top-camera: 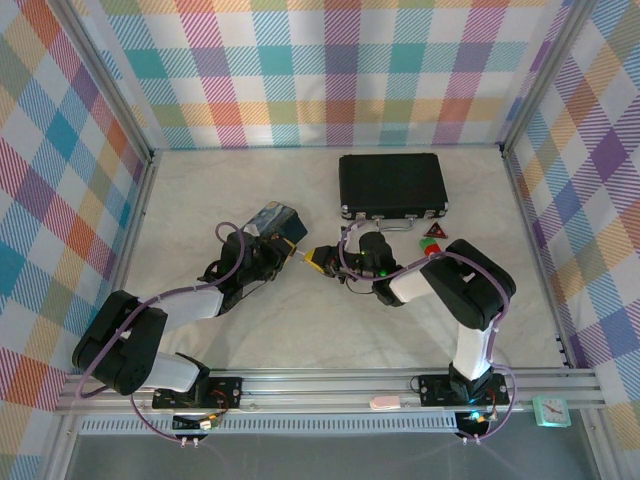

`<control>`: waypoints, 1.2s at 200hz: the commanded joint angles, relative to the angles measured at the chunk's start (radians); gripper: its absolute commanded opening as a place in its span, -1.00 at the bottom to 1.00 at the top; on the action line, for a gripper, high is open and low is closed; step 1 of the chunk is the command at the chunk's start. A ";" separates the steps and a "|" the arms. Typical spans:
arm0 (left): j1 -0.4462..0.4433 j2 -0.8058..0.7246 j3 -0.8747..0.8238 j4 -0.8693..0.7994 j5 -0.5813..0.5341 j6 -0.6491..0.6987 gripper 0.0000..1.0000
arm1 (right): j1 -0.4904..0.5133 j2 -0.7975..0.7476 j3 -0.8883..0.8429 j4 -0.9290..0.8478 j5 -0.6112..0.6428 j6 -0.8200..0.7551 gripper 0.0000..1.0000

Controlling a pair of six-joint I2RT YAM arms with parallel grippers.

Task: Unlock a padlock with a key

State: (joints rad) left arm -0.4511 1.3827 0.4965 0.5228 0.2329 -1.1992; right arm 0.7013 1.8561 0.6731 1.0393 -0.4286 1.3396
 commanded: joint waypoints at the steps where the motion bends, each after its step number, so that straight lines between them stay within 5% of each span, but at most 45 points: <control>1: -0.003 -0.013 0.024 0.022 -0.003 0.004 -1.00 | 0.012 0.009 0.028 0.049 -0.008 0.010 -1.00; 240: -0.021 -0.013 0.025 0.064 -0.013 -0.016 -1.00 | 0.054 0.018 0.095 0.040 -0.017 0.045 -1.00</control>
State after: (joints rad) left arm -0.4511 1.3731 0.4965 0.5243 0.1810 -1.2053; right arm 0.7238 1.8771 0.7193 1.0275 -0.4274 1.3628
